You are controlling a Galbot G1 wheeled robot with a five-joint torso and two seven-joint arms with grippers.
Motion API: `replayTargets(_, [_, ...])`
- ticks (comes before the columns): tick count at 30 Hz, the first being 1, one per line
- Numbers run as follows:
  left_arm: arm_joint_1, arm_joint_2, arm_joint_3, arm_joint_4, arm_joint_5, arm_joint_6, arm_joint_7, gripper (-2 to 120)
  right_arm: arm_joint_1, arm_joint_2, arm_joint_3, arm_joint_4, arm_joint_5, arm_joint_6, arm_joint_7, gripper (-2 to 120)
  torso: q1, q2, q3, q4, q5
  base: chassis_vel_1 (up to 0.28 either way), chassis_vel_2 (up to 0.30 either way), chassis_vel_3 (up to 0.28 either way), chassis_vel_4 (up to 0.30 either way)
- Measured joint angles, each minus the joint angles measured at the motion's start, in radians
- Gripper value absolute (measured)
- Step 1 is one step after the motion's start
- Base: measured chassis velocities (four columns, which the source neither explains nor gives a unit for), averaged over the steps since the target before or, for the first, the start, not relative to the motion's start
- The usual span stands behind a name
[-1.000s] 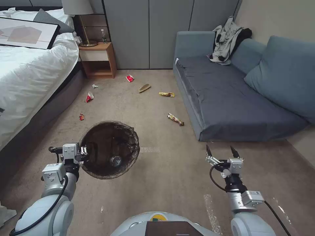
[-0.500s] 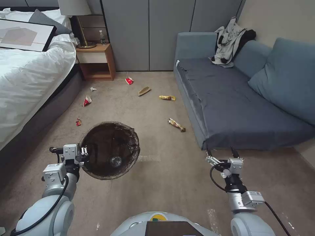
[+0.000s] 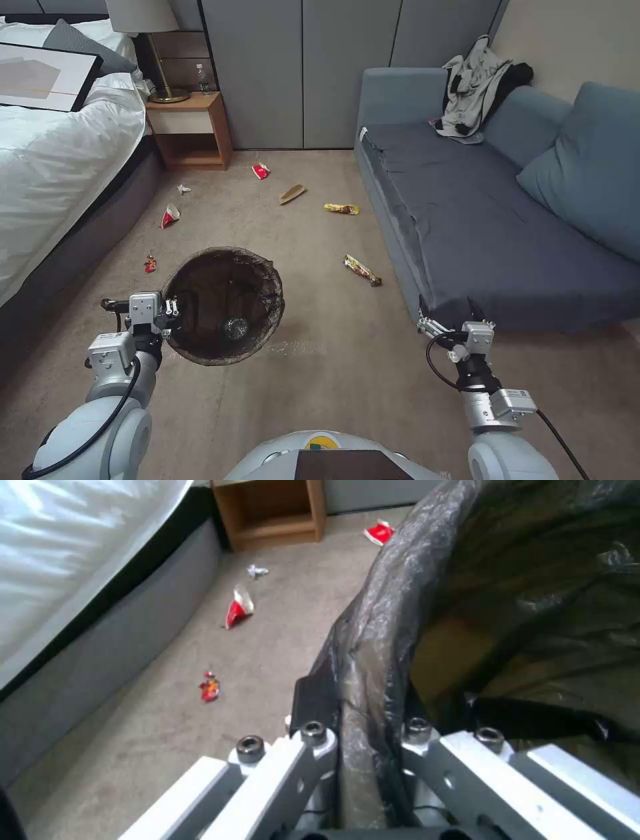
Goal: Pick up the trash bin, then pick up the garbage from the floor and place it into the trash bin.
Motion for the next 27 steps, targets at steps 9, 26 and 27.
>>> replayTargets(9, [-0.003, 0.000, 0.001, 0.000, 0.000, 0.000, 0.000, 4, 0.004, -0.001, -0.001, -0.002, -0.001, 0.000, -0.001, 100, 0.000, 0.000, 0.000, 0.0001, 0.0002, -0.134, 0.136, 0.134, -0.132])
replayTargets(26, [-0.008, 0.001, 0.003, 0.000, 0.000, 0.001, 0.000, 4, 0.009, -0.003, -0.005, -0.005, -0.005, -0.011, -0.001, 100, 0.000, 0.000, 0.000, -0.0001, 0.0000, -0.130, 0.143, 0.146, -0.143])
replayTargets(27, [-0.008, 0.001, 0.003, 0.000, 0.000, 0.001, 0.000, 4, 0.009, -0.003, -0.005, -0.005, -0.005, -0.011, -0.001, 100, 0.000, 0.000, 0.000, -0.0001, 0.0000, -0.131, 0.141, 0.133, -0.148])
